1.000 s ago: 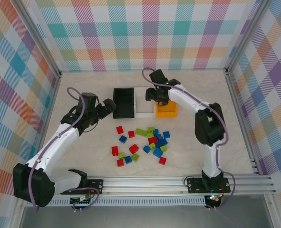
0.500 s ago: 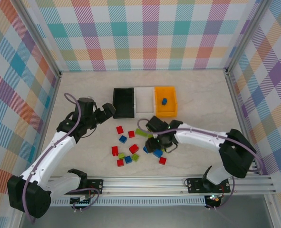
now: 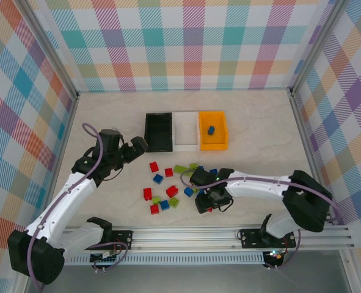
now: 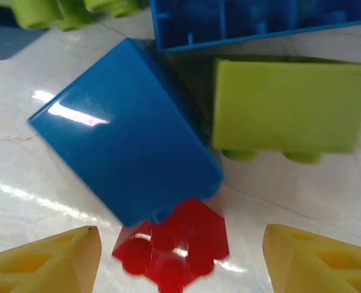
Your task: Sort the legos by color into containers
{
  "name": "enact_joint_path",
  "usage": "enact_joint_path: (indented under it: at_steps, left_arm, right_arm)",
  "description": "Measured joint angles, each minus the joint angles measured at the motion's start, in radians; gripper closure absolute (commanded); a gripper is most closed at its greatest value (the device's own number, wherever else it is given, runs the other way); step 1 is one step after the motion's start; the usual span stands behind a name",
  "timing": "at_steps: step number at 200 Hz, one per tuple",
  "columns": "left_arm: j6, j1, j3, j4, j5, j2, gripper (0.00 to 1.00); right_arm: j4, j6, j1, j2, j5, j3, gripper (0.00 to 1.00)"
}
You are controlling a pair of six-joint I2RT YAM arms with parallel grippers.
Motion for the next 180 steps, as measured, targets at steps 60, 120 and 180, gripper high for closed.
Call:
enact_joint_path:
  at_steps: [60, 120, 180]
  left_arm:
    - [0.000, 0.000, 0.000, -0.011, -0.008, -0.005, 0.00]
    - [0.000, 0.000, 0.000, -0.010, -0.007, 0.004, 0.00]
    - [0.000, 0.000, 0.000, -0.008, -0.006, 0.005, 0.00]
  right_arm:
    - [0.004, 0.005, 0.048, 0.046, 0.054, 0.011, 0.43]
    - [0.014, 0.002, 0.058, 0.041, 0.054, 0.013, 0.63]
    - [0.045, 0.004, 0.058, -0.046, 0.052, -0.004, 0.71]
